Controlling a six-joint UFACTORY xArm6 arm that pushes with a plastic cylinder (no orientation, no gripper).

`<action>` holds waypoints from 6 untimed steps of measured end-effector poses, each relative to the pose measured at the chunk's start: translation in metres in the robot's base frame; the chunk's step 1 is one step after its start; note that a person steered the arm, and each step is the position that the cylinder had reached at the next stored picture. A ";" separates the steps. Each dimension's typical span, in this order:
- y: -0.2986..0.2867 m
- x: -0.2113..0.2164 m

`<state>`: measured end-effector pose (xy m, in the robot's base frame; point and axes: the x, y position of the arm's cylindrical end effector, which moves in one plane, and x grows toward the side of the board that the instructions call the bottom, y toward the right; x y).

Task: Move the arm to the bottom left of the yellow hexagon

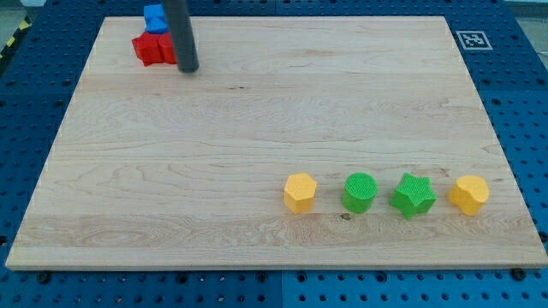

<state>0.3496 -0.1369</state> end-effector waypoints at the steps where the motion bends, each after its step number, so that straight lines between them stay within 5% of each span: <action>1: 0.003 0.094; 3: 0.077 0.227; 6: 0.081 0.221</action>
